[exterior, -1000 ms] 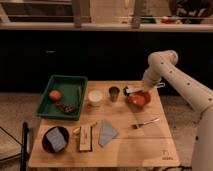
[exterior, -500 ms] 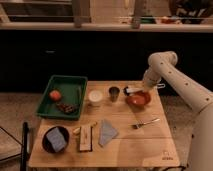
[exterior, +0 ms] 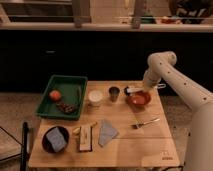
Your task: Wipe red bowl with brush
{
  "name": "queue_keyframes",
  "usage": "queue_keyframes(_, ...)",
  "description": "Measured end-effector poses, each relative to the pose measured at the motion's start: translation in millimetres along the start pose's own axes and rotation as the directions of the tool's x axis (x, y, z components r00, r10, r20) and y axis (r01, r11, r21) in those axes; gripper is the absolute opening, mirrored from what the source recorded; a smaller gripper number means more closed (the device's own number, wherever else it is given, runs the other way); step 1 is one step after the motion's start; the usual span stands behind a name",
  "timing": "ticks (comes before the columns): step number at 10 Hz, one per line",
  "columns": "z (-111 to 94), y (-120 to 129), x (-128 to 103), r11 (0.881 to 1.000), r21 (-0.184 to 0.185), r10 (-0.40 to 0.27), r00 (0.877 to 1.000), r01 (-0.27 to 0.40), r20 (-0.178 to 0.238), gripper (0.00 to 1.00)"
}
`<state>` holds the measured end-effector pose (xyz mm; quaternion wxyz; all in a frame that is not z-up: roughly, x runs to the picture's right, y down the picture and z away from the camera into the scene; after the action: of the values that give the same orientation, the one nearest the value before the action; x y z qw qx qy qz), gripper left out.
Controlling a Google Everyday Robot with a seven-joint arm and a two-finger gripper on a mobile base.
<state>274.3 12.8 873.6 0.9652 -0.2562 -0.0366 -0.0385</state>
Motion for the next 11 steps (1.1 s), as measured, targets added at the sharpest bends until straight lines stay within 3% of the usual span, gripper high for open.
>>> queue_keyframes(6,19,8,22,0.998,-0.025,0.054,0.998,-0.055,-0.044,0.03)
queue_keyframes(11,39,23,34,0.994,-0.073,0.081,0.995,-0.085,-0.059,0.03)
